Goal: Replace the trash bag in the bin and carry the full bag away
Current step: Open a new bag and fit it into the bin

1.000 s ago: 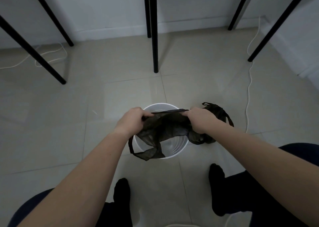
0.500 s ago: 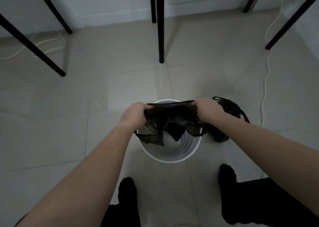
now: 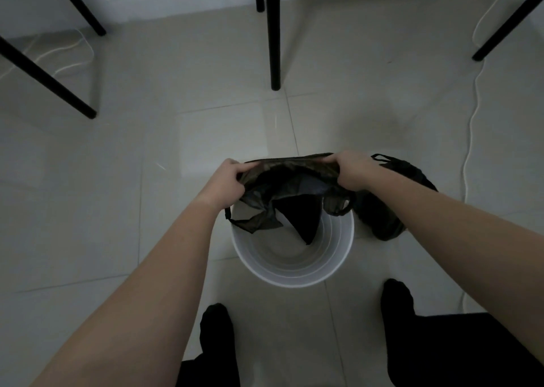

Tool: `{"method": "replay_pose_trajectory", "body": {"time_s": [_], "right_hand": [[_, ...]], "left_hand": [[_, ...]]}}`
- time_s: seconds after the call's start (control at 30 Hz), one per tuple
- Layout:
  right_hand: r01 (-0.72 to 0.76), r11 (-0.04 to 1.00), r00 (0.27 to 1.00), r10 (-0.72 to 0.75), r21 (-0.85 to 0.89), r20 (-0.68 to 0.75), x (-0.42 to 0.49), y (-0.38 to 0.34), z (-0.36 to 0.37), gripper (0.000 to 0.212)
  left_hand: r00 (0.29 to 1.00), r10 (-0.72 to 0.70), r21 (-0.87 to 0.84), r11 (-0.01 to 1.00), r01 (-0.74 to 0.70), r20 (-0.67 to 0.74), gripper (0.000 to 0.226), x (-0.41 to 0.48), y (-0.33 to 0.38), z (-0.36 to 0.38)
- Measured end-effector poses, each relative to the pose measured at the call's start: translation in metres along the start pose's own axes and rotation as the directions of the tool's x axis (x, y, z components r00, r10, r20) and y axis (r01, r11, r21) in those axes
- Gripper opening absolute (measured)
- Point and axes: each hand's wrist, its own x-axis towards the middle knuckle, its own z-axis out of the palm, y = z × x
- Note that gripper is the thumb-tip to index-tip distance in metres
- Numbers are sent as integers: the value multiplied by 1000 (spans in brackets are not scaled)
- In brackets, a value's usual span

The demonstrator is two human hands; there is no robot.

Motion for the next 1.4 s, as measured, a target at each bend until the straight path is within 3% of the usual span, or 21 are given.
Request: {"method": "replay_pose_trajectory", "body": {"time_s": [0.17, 0.27, 0.37, 0.5, 0.67, 0.83, 0.97, 1.07, 1.13, 1.2, 1.23, 1.4], "right_hand": [[-33, 999, 993, 28, 43, 113, 7, 0, 10, 72], [-69, 995, 983, 57, 65, 176, 7, 5, 13, 73], [-112, 992, 968, 97, 53, 233, 3, 14, 11, 61], [-164, 984, 952, 139, 71, 274, -8, 28, 17, 55], [-162, 964, 974, 122, 209, 193, -31, 41, 33, 52], [-113, 912, 986, 151, 395, -69, -64, 51, 50, 40], [-98, 765, 941, 279, 636, -191, -89, 49, 65, 34], [-189, 644, 907, 404, 742, -120, -103, 43, 75, 40], [-223, 432, 889, 457, 874, 1, -109, 39, 79, 37], [-226, 63, 879, 444, 972, 175, -120, 31, 79, 31], [-230, -72, 871, 429, 970, 239, -124, 28, 78, 29], [-290, -320, 858, 330, 902, 393, -136, 21, 83, 29]], "left_hand": [[996, -71, -237, 970, 57, -48, 68, -1, -2, 1], [972, -229, -347, 917, 196, -57, 59, -5, -6, 3], [934, -352, -255, 900, 354, 57, 51, -9, -14, 5], [907, -413, -258, 869, 421, 89, 38, -19, -26, 7], [883, -462, -326, 826, 460, 75, 20, -47, -32, 12], [863, -496, -452, 751, 482, 95, 19, -78, -37, 7], [834, -534, -545, 662, 515, 139, 10, -102, -36, 5], [806, -556, -689, 505, 520, 201, 8, -121, -27, 9], [777, -574, -796, 329, 507, 258, 14, -132, -23, 15], [759, -564, -880, 112, 461, 326, 18, -142, -18, 22], [759, -553, -902, 30, 430, 344, 18, -147, -16, 26], [764, -528, -927, -170, 333, 372, 21, -158, -13, 45]]}}
